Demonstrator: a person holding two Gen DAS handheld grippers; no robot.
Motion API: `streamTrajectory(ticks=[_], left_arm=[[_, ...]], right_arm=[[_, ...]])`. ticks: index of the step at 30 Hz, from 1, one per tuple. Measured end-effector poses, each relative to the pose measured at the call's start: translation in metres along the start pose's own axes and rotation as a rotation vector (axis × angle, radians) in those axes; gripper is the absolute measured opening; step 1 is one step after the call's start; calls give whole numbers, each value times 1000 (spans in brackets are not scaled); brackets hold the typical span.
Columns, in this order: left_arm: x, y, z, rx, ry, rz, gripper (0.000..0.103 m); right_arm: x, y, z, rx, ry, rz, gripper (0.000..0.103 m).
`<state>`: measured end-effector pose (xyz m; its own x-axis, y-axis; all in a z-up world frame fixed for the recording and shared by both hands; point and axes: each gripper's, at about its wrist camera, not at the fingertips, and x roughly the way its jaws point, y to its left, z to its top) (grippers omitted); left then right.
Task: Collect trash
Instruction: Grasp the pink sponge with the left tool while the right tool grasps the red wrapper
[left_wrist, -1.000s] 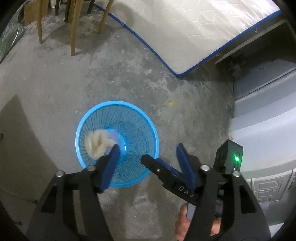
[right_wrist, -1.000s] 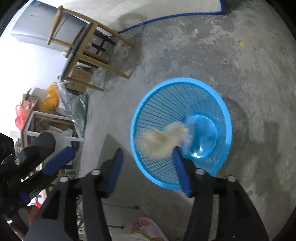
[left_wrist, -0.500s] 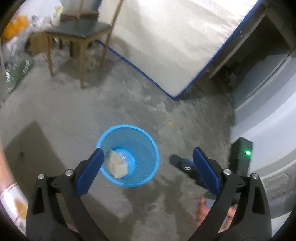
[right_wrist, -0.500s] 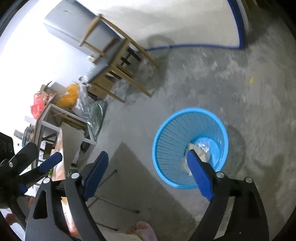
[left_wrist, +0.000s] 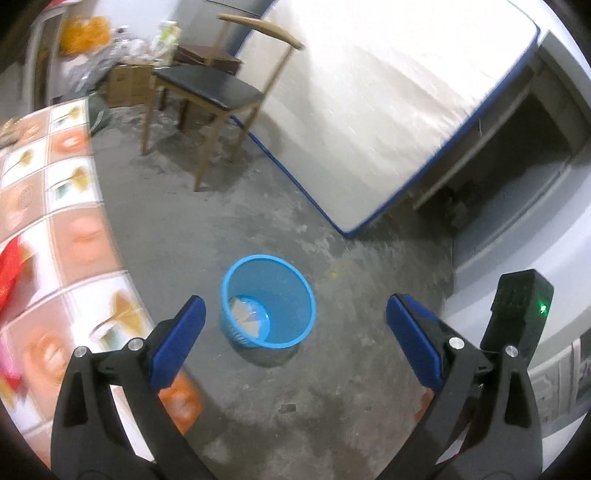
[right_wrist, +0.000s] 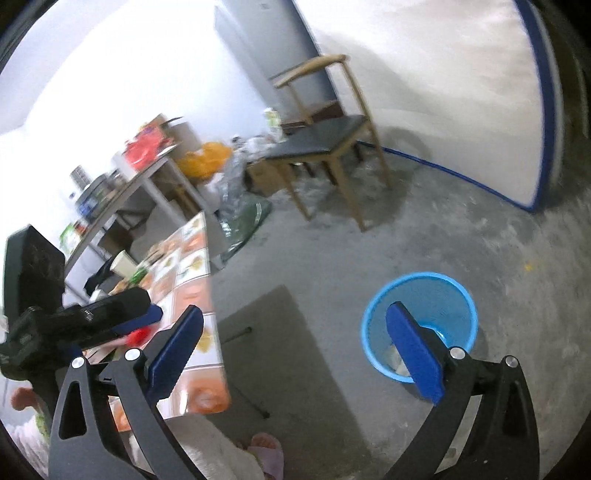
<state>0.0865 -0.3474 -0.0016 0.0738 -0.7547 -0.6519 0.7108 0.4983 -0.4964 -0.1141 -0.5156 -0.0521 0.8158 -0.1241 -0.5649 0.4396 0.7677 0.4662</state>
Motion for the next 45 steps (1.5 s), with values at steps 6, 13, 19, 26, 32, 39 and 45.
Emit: streamTrajectory(ticks=[6, 13, 19, 26, 32, 39, 45], left_arm=[[-80, 68, -37, -116, -146, 151, 94], [-171, 137, -82, -237, -307, 263, 94], [-202, 158, -97, -150, -342, 371, 94], [-237, 185, -62, -65, -333, 455, 94], [-221, 212, -19, -58, -208, 466, 93], [-178, 239, -9, -102, -76, 477, 62], [-170, 257, -6, -194, -30, 563, 58]], right_arm=[[13, 78, -7, -104, 65, 143, 96], [59, 159, -32, -128, 206, 310, 96], [110, 194, -42, -73, 320, 348, 96], [170, 210, -26, -23, 383, 326, 92], [213, 217, -21, -9, 444, 324, 80], [239, 218, -29, -6, 501, 331, 68], [245, 219, -30, -31, 514, 335, 63]])
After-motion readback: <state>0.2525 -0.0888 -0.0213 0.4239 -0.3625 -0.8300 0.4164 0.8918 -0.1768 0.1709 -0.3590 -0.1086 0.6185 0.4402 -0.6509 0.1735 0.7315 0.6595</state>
